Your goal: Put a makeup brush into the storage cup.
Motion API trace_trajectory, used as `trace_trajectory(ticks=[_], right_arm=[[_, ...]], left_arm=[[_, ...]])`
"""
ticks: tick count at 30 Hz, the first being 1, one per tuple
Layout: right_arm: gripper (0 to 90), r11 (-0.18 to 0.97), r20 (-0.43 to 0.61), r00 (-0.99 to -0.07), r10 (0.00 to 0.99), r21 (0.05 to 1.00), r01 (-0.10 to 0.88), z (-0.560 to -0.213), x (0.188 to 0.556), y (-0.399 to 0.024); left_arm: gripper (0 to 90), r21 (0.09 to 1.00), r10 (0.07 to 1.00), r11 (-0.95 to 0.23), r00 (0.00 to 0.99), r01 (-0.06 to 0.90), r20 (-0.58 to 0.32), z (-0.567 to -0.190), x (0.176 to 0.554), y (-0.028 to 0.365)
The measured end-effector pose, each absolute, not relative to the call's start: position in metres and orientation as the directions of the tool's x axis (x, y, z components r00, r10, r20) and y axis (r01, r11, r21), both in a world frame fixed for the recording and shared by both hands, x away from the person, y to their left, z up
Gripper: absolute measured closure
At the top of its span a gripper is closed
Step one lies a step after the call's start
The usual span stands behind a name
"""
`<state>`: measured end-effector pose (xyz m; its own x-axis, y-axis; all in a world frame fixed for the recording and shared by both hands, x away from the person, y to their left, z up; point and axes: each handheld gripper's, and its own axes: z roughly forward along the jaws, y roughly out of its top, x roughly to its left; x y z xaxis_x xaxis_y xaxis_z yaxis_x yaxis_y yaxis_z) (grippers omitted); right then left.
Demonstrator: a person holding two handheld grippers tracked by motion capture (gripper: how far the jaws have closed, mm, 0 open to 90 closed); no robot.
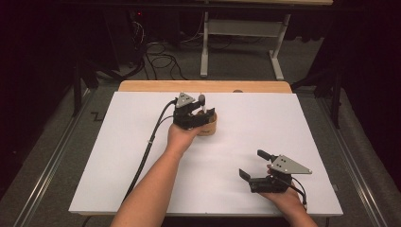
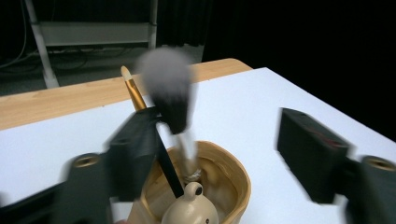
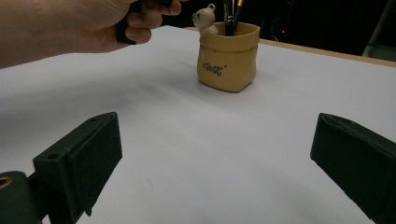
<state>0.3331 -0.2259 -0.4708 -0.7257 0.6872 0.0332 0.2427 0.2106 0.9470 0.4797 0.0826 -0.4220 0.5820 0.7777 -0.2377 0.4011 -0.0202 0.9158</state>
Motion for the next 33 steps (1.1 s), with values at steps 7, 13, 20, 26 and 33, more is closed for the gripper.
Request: trace_trajectory(ticks=[7,13,20,26,33], right_arm=[[2.6,0.216,0.028,-0.728,0.685,0.947,0.239,-0.471,0.333,-0.225],[2.8,0.213,0.036,-0.727,0.685,0.945,0.248,-0.471,0.332,-0.223],[2.8,0.221,0.028,-0.729,0.684,0.945,0.243,-0.471,0.333,-0.223],[2.8,0.213,0.034,-0.724,0.688,0.945,0.247,-0.471,0.332,-0.223],[2.7,0.217,0.026,-0.725,0.689,0.946,0.240,-0.471,0.332,-0.222]], left_arm=[[8.8,0.914,0.789,-0.044,0.576,0.403,-0.216,-0.421,0.479,0.086],[6.3,0.918,0.774,-0.049,0.595,0.394,-0.214,-0.420,0.477,0.087],[4.7,0.918,0.777,-0.046,0.591,0.394,-0.215,-0.418,0.475,0.089],[4.8,0.917,0.787,-0.054,0.582,0.396,-0.205,-0.418,0.473,0.093],[5.3,0.915,0.794,-0.056,0.574,0.398,-0.201,-0.419,0.469,0.098]])
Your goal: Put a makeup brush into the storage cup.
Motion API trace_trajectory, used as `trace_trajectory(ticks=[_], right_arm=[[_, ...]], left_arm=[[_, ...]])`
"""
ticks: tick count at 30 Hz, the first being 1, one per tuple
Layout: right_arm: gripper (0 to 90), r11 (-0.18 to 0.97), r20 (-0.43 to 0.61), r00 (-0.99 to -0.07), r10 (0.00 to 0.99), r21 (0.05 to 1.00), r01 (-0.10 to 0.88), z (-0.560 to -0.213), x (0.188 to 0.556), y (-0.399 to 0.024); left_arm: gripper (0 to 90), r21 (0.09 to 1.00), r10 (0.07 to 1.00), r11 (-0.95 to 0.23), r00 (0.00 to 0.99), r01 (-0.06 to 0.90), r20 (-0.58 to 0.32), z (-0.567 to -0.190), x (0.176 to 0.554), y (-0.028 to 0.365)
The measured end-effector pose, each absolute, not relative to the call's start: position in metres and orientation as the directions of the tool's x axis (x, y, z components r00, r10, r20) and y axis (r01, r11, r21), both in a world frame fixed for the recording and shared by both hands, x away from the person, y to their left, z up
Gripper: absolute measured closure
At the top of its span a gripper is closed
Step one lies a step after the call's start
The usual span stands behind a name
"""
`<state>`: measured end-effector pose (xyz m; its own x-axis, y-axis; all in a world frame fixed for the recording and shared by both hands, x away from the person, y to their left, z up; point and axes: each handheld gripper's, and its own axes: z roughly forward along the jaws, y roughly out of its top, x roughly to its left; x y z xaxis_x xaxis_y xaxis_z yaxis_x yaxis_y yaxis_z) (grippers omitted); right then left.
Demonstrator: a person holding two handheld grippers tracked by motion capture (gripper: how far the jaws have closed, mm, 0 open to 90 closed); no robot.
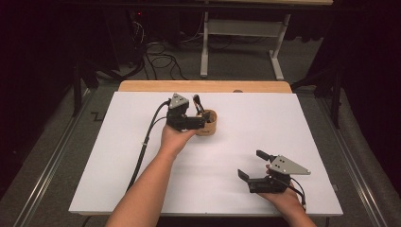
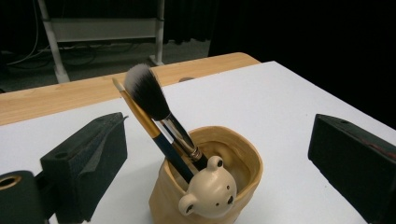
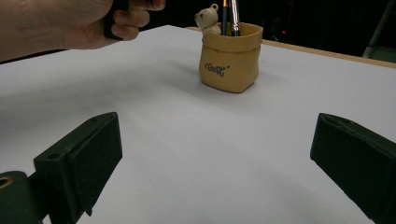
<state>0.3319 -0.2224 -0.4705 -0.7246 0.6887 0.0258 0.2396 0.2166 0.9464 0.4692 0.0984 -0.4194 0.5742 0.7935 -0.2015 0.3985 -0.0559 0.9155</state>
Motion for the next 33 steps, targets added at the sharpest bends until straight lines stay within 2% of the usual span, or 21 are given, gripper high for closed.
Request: trace_trajectory(ticks=[33], right_arm=[[1.6,0.226,0.018,-0.716,0.698,0.943,0.244,-0.471,0.332,-0.224]], left_arm=[[0.3,0.923,0.806,-0.070,0.567,0.377,-0.170,-0.434,0.445,0.122]])
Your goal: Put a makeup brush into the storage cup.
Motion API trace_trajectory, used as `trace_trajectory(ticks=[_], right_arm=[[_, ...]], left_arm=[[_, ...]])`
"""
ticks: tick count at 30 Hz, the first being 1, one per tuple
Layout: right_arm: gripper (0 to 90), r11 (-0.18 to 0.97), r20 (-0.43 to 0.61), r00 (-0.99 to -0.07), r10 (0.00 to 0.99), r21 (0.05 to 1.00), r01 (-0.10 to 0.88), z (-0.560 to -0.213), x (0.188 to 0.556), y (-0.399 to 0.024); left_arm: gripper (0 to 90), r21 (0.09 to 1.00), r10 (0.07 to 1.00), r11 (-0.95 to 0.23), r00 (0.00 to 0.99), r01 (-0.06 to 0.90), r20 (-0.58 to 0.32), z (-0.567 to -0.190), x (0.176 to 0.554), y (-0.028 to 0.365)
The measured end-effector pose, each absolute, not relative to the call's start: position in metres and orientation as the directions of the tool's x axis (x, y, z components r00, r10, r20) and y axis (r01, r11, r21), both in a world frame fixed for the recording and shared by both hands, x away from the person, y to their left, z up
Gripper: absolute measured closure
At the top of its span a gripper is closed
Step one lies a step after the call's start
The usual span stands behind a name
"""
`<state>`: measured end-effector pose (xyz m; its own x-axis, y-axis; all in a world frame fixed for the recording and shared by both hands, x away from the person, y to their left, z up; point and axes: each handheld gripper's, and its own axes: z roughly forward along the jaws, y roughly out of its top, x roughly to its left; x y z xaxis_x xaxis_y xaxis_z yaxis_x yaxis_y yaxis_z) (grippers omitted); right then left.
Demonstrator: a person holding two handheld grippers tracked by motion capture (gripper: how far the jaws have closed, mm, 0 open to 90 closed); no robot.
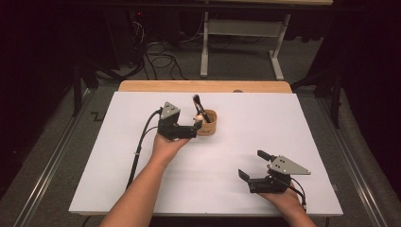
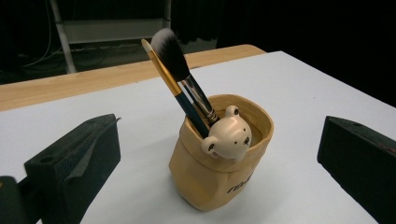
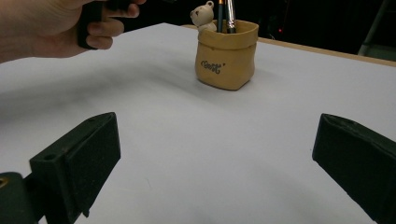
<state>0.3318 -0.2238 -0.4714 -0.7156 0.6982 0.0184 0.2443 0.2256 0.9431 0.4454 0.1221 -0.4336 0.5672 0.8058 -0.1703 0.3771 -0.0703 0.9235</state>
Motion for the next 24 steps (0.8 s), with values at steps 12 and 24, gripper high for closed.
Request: trace_trajectory(ticks=[12,24], right_arm=[[1.5,0.224,0.020,-0.712,0.701,0.943,0.247,-0.472,0.332,-0.224],[1.5,0.216,0.019,-0.704,0.710,0.946,0.243,-0.470,0.333,-0.226]], left_arm=[[0.3,0.926,0.802,-0.058,0.569,0.374,-0.180,-0.435,0.430,0.135],[0.5,0.928,0.801,-0.071,0.575,0.366,-0.166,-0.438,0.411,0.148]])
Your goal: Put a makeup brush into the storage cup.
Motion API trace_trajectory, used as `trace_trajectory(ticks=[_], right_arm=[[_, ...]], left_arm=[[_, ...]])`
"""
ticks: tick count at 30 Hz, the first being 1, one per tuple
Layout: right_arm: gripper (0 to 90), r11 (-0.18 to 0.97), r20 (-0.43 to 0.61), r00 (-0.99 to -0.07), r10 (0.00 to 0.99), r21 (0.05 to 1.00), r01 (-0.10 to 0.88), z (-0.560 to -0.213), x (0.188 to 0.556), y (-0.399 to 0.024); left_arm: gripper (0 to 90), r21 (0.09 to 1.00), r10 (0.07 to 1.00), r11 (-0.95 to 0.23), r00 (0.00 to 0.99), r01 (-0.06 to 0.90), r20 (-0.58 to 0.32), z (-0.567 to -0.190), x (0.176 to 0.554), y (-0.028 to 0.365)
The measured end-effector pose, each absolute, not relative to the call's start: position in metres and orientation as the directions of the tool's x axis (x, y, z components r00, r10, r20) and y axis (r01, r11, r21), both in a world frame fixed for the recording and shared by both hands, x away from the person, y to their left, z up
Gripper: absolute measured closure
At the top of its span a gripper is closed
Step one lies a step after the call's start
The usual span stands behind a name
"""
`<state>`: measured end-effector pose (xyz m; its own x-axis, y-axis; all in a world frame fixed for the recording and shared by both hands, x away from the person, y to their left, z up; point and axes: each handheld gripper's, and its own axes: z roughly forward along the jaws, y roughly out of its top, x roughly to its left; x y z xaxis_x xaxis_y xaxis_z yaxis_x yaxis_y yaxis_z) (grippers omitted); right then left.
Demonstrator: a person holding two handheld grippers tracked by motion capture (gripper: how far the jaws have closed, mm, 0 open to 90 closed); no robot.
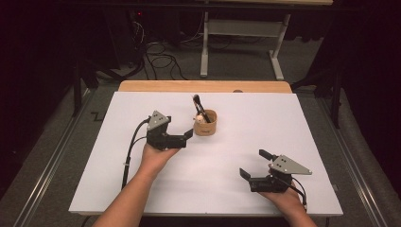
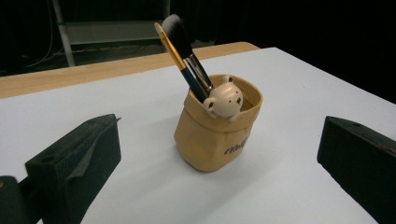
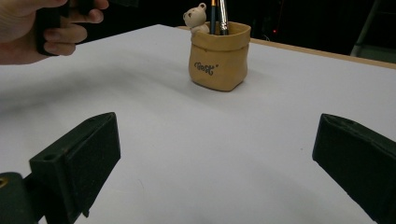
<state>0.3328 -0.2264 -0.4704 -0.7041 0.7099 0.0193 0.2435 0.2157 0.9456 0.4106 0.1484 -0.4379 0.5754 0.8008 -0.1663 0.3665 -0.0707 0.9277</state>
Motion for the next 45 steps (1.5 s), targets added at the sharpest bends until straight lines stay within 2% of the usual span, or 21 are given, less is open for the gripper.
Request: trace_trajectory(ticks=[31,40,45], right_arm=[[1.5,0.203,0.021,-0.681,0.732,0.948,0.247,-0.468,0.332,-0.233],[1.5,0.195,0.025,-0.672,0.740,0.948,0.251,-0.468,0.332,-0.235],[1.5,0.194,0.023,-0.668,0.743,0.949,0.249,-0.467,0.331,-0.237]], left_arm=[[1.2,0.929,0.815,-0.051,0.553,0.366,-0.173,-0.454,0.351,0.212],[1.7,0.929,0.820,-0.036,0.543,0.367,-0.183,-0.461,0.324,0.233],[1.7,0.935,0.819,-0.059,0.553,0.349,-0.155,-0.469,0.305,0.234]])
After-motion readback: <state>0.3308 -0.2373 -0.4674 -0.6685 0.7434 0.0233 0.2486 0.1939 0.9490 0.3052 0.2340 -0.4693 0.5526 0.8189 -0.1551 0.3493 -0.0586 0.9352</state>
